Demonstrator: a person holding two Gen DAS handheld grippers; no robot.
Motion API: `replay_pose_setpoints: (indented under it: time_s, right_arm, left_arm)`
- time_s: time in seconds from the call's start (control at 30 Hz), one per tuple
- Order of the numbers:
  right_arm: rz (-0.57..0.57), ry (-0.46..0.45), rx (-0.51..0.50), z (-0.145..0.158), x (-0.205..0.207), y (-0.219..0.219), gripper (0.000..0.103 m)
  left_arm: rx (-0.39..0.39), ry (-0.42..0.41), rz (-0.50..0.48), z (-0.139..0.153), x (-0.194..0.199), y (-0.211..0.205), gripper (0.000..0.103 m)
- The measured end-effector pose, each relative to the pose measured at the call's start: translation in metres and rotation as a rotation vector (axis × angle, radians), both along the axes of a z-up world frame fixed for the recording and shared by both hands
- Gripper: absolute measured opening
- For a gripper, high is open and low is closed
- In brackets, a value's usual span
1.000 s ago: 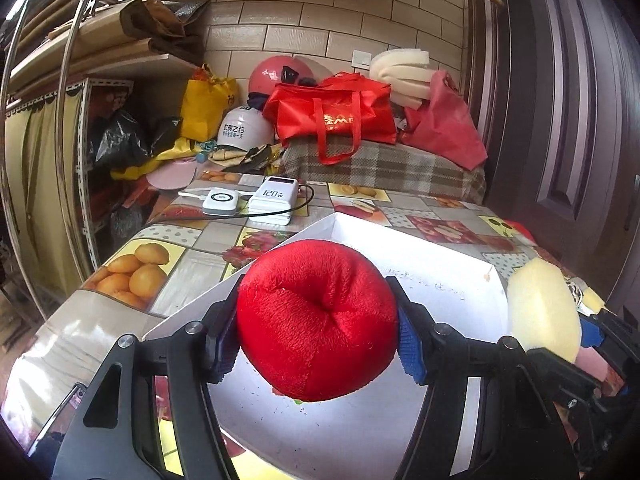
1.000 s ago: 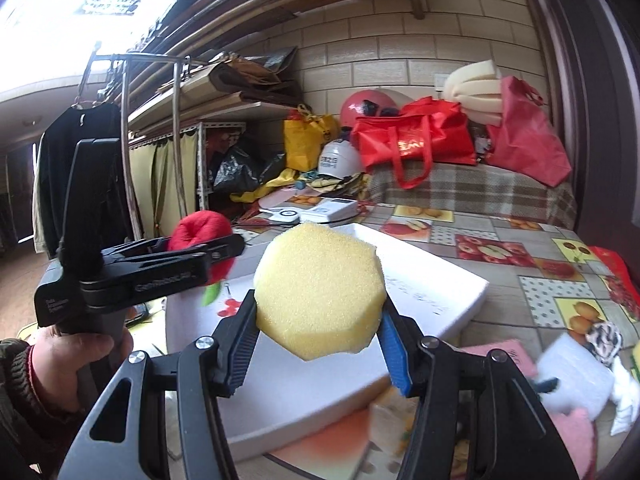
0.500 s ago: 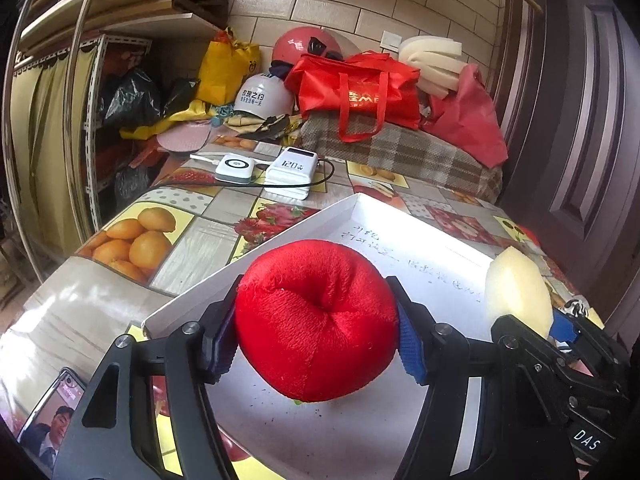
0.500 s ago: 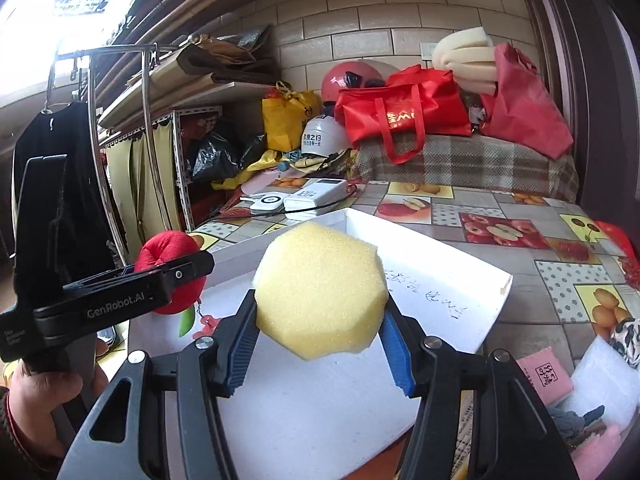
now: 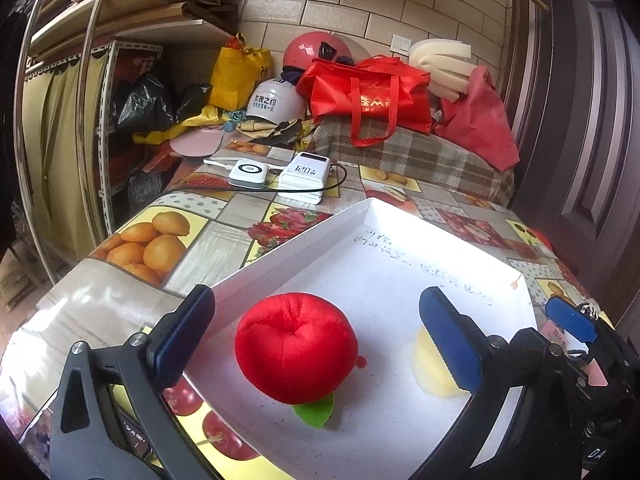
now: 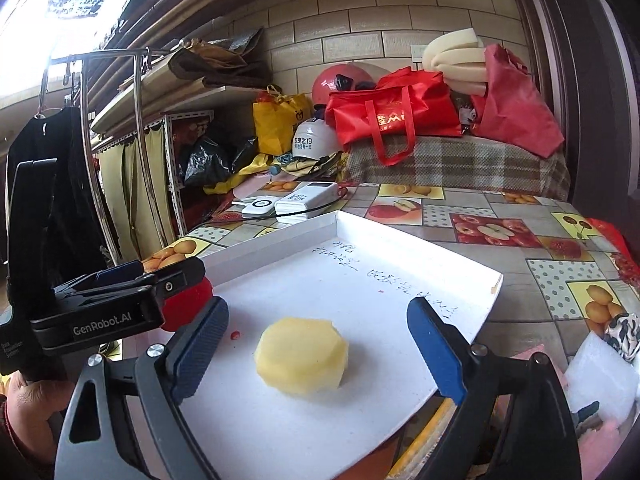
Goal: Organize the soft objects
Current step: 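Withdraw both open tools from the tray back toward the pile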
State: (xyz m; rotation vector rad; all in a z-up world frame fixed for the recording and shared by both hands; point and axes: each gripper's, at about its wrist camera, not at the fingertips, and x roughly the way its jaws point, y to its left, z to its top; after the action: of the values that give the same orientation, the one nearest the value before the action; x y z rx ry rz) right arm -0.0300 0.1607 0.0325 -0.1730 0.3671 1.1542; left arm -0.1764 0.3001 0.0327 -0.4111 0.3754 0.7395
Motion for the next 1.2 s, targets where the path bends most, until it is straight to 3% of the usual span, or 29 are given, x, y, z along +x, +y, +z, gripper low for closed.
replay_pose_setpoints:
  time_s: [0.07,0.13,0.7,1.2]
  right_arm:
    - [0.007,-0.009,0.003,0.001,-0.002,0.0,0.091]
    - [0.014,-0.022,0.003,0.001,-0.005,0.0,0.103]
    - [0.027,-0.036,0.022,0.004,-0.007,-0.003,0.103]
    - [0.036,-0.054,0.048,0.004,-0.014,-0.023,0.103]
  left_arm:
    - [-0.009,-0.004,0.0,0.0,0.0,0.0,0.103]
    - [-0.017,-0.007,0.002,0.001,-0.001,0.001,0.103]
    - [0.0,-0.014,-0.006,0.006,0.001,-0.003,0.103]
    - [0.219,-0.01,-0.009,0.018,0.002,-0.043,0.103]
